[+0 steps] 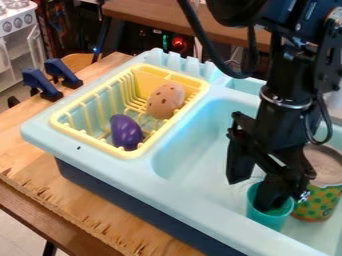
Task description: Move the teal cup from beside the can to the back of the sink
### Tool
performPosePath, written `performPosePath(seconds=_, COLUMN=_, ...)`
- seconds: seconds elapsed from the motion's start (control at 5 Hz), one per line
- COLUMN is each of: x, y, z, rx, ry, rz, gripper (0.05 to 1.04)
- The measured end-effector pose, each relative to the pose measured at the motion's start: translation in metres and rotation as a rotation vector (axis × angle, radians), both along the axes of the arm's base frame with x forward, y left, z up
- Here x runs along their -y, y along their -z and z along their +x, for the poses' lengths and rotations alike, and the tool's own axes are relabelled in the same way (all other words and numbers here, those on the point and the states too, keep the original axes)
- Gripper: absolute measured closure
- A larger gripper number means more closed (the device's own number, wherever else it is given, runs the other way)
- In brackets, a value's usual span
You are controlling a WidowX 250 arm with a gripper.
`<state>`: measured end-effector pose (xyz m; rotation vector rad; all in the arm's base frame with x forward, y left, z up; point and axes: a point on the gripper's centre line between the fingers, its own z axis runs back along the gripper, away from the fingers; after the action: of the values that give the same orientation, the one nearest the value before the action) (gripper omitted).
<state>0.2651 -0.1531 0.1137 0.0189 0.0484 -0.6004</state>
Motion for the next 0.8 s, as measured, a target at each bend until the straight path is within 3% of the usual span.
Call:
performPosePath(seconds=0.4, x=0.000, y=0.000, z=0.000, rx=0.003, ry=-0.001, rz=0.000, gripper=0.822)
performPosePath(seconds=0.6, x=0.003, y=-0.005, z=-0.001, rx=-0.003, ry=0.016, rz=0.004, gripper=0.949)
performPosePath(seconds=0.8, x=0.005, y=-0.011, z=0.002, rx=0.004, ry=0.029, rz=-0.002, gripper=0.978)
